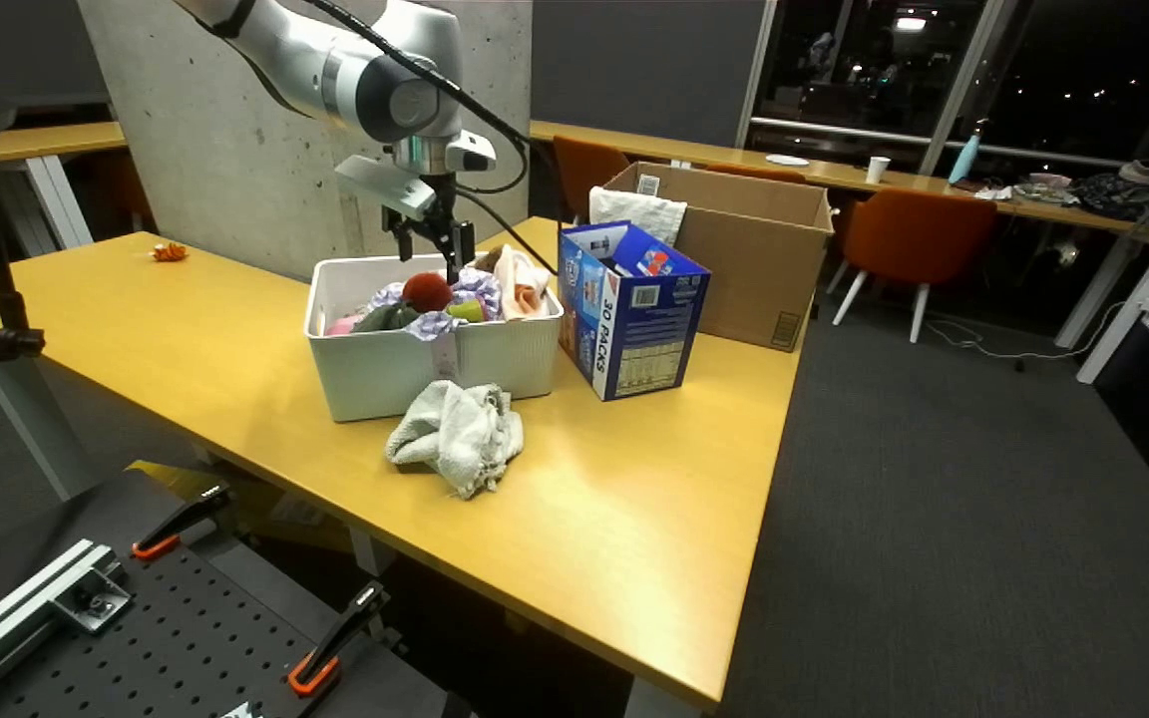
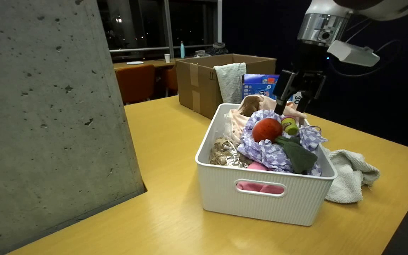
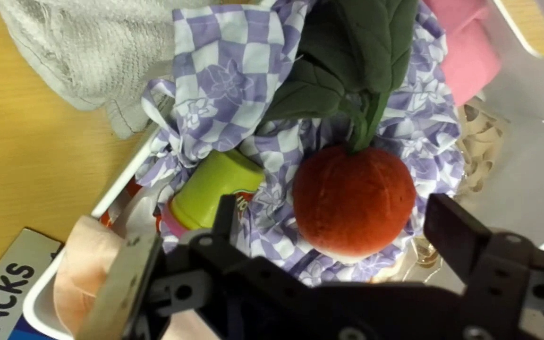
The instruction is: Remove the white towel, the yellow container and turnip plushie from the basket
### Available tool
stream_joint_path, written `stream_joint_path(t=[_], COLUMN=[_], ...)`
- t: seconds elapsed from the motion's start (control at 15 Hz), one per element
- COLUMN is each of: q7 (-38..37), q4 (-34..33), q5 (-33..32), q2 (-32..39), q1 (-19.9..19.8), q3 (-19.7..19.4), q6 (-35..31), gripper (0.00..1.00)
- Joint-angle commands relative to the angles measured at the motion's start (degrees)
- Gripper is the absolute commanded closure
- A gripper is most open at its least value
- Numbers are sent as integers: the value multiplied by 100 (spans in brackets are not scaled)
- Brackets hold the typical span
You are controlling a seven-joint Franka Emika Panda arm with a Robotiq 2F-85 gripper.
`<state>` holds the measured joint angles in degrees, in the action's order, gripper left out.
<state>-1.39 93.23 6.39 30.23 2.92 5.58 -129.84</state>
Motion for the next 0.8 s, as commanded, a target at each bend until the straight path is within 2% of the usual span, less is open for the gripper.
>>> stream_joint_path(t=[0.0,0.4,0.73], q7=[-239,-483,-407], q4=[-166,-219,-759], q5=[192,326,392], q2=[19,86,473], q1=[-58,-229,-370], q3=[-77,-193,-223], q6=[281,379,686], gripper=[0,0,0])
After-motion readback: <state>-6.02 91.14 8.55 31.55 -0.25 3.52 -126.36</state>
